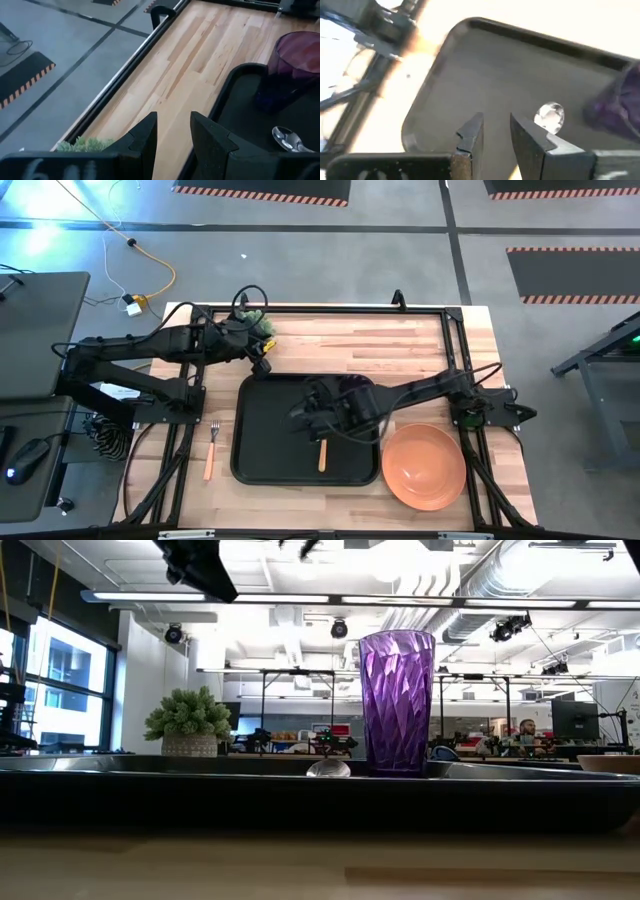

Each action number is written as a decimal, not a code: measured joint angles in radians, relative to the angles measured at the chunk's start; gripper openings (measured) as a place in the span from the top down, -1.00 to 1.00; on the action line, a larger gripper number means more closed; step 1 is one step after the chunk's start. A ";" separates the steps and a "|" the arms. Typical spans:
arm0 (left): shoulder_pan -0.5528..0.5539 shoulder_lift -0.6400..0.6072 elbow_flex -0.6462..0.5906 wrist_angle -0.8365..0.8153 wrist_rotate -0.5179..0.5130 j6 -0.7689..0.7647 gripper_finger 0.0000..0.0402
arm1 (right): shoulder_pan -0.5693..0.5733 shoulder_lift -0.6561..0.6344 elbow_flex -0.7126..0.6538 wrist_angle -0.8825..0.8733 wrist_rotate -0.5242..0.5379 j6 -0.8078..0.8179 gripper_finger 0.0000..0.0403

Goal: Pick and place plate/cup/fork/spoon on tray
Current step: Put the orange yellow on the left side of the black tray

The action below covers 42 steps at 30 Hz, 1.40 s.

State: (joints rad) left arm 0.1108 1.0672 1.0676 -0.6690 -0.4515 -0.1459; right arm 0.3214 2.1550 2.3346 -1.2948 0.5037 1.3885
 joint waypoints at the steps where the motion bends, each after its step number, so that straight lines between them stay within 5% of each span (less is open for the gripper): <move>1: 0.000 0.000 0.000 0.006 0.000 -0.003 0.46 | 0.002 -0.016 -0.013 -0.004 0.014 -0.007 0.57; 18: 0.054 0.000 0.000 0.017 -0.004 -0.138 0.30 | 0.009 -0.179 -0.019 -0.265 0.144 -0.090 0.57; 26: 0.109 0.000 0.000 0.018 0.011 -0.463 0.01 | 0.001 -0.297 -0.019 -0.276 0.154 -0.288 0.57; 42: -0.042 0.112 0.000 0.289 0.128 -0.840 0.05 | -0.061 -0.611 -0.019 -0.277 0.237 -0.619 0.57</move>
State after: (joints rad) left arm 0.0687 1.1794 1.0676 -0.3798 -0.3233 -0.9861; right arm 0.2599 1.5438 2.3154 -1.5715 0.7405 0.7692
